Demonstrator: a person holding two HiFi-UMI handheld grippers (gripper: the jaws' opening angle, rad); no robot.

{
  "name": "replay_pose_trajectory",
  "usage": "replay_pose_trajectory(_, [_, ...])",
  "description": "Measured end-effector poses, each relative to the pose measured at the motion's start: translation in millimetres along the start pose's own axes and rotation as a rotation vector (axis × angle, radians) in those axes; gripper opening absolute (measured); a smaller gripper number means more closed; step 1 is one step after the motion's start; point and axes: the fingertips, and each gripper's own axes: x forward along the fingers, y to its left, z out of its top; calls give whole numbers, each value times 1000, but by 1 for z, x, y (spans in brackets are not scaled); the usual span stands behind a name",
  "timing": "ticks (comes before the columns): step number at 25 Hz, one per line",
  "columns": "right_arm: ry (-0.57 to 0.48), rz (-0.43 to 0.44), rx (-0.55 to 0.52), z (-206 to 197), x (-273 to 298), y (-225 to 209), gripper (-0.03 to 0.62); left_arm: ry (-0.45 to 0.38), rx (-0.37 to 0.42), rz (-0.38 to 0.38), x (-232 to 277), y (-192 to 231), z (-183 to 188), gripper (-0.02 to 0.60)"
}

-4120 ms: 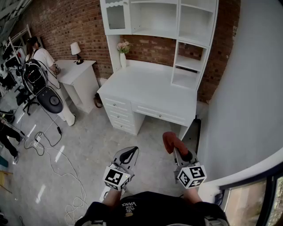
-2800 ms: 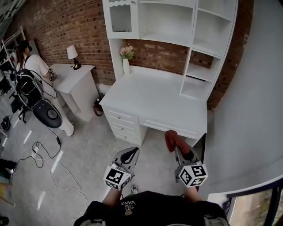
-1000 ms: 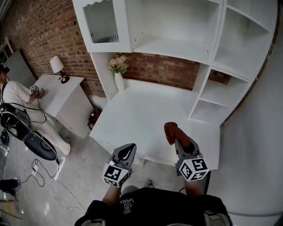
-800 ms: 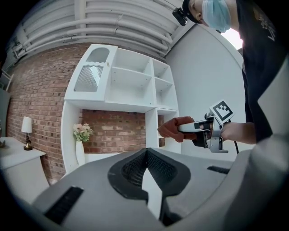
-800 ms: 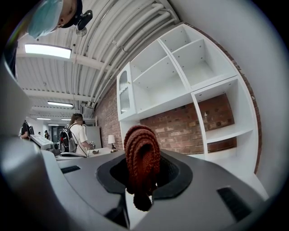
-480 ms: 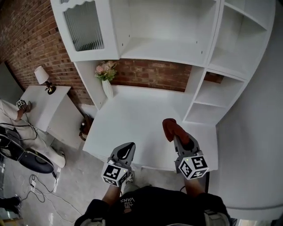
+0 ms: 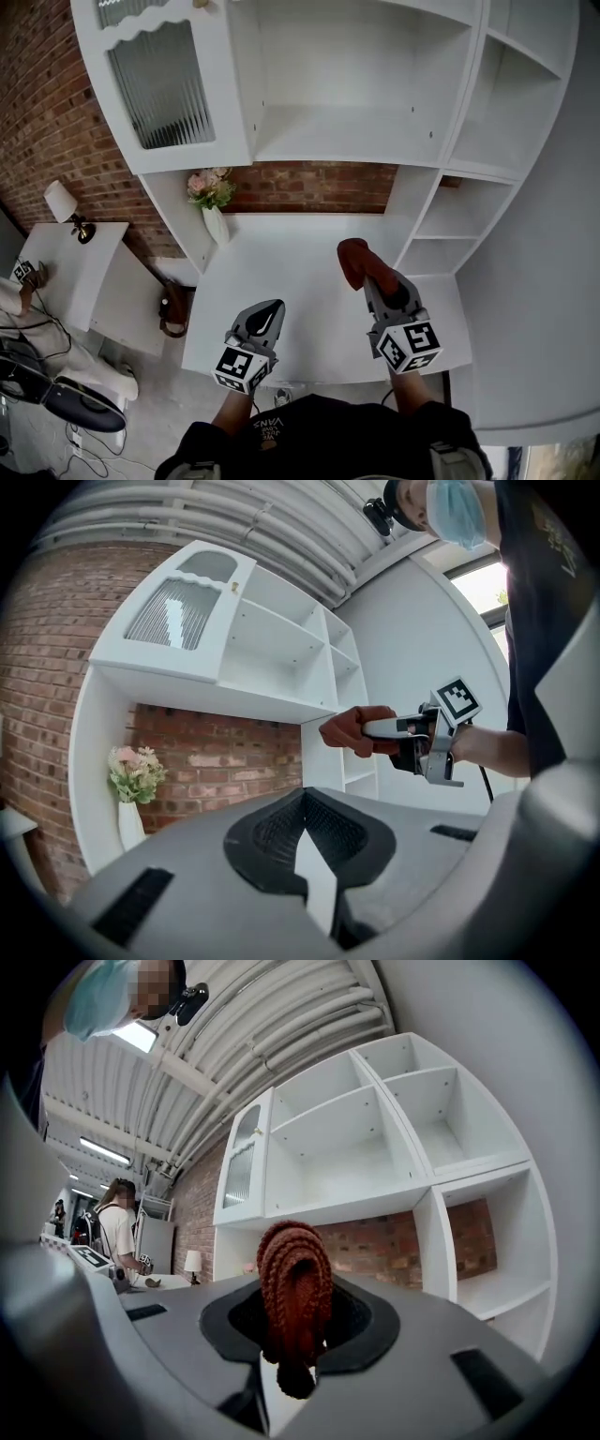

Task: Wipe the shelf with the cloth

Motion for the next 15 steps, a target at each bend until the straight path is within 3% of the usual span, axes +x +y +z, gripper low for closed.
replay_pose_trajectory(15, [-196, -6, -248, 120, 123, 38, 95, -27, -11, -86, 8, 81, 8, 6])
